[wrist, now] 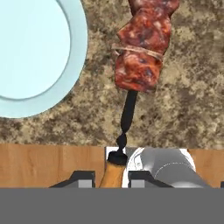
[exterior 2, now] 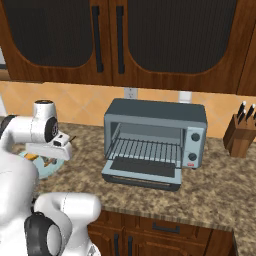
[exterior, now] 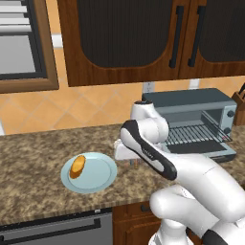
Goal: Pick up the kebab skewer and baguette bread, and place them inside the toaster oven. Close the toaster oven door and start by setting the timer.
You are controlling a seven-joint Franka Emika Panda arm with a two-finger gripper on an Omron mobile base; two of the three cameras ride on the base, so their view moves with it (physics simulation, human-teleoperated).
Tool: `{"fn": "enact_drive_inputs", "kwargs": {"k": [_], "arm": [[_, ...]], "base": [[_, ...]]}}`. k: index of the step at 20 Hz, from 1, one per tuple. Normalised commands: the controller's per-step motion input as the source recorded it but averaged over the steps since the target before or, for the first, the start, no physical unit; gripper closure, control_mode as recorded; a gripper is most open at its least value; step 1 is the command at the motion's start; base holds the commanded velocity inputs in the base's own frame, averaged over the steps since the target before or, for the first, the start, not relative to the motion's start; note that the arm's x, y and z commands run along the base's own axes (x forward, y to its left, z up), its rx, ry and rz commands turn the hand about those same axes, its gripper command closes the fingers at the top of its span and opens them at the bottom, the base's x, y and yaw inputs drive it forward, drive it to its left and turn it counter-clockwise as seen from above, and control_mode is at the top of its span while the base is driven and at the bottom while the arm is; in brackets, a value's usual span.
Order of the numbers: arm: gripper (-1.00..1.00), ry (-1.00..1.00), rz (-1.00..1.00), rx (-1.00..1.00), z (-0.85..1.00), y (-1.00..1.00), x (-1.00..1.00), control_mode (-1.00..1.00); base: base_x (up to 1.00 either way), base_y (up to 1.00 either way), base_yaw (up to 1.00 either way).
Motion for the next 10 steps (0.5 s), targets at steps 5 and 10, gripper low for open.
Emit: {"fn": "enact_drive_inputs", "kwargs": {"k": [5,10], "arm": [[1.00,0.05,-0.08,0.05,0.54,-1.00,-0.23,-1.00],[1.00,0.00,-0.19,0.02,0.48,-0.87,0.00,-1.00]], "base": [[0.00,0.00,0.00],[0.00,0.00,0.00]]}}
